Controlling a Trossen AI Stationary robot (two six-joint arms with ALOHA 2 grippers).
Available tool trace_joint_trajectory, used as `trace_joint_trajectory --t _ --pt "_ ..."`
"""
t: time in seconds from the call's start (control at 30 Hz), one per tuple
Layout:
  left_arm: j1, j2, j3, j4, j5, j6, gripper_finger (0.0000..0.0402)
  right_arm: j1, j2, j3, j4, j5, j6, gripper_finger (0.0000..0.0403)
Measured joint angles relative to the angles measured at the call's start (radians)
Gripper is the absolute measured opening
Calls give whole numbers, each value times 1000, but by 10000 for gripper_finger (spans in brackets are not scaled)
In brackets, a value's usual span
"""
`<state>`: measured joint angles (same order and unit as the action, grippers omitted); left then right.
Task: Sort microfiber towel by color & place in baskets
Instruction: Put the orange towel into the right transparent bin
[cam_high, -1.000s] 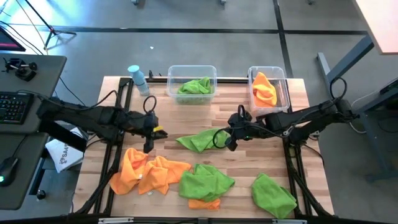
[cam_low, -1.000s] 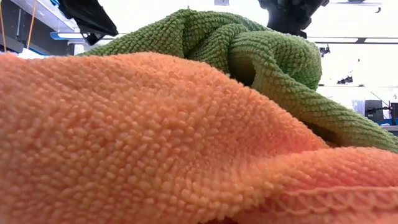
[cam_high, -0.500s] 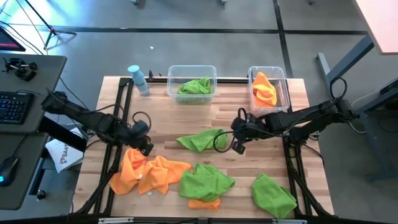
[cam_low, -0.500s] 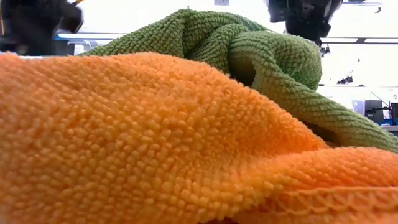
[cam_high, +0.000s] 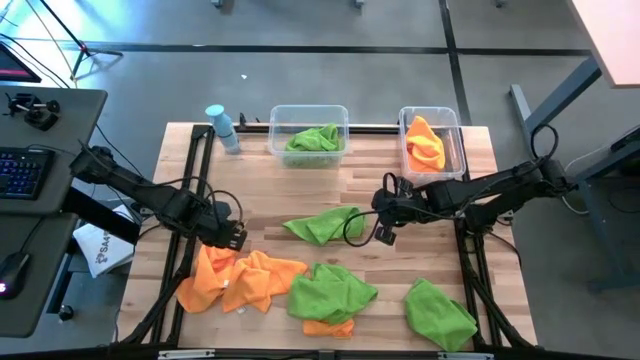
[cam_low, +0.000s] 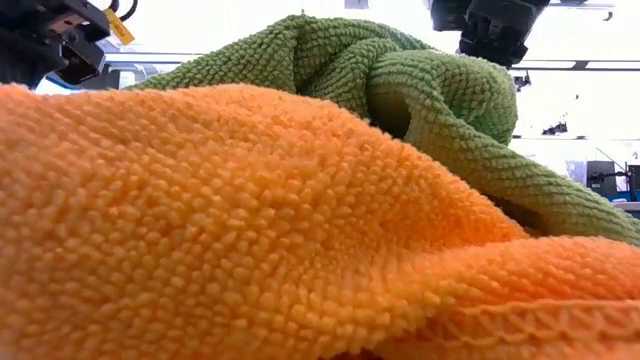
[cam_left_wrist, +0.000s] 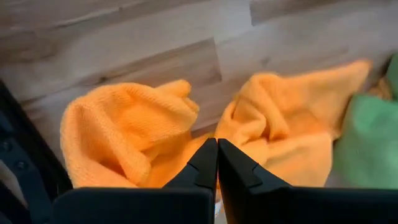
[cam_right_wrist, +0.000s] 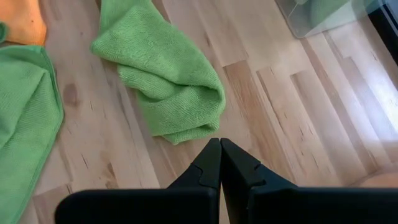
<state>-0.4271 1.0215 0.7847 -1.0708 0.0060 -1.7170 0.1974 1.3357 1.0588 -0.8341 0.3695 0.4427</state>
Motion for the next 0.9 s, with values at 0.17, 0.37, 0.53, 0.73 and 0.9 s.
trace_joint_trajectory --t 0.17,0.37,0.53,0.73,0.9 --pt "0 23 0 -1 78 15 19 0 0 0 0 0 -4 0" --pt "0 45 0 -1 70 25 59 0 0 0 0 1 -6 0" --pt "0 61 0 6 66 68 77 0 0 0 1 1 -6 0" --pt "-1 92 0 139 33 233 81 0 0 0 8 1 -6 0" --pt "-8 157 0 316 43 400 81 0 0 0 8 1 10 0"
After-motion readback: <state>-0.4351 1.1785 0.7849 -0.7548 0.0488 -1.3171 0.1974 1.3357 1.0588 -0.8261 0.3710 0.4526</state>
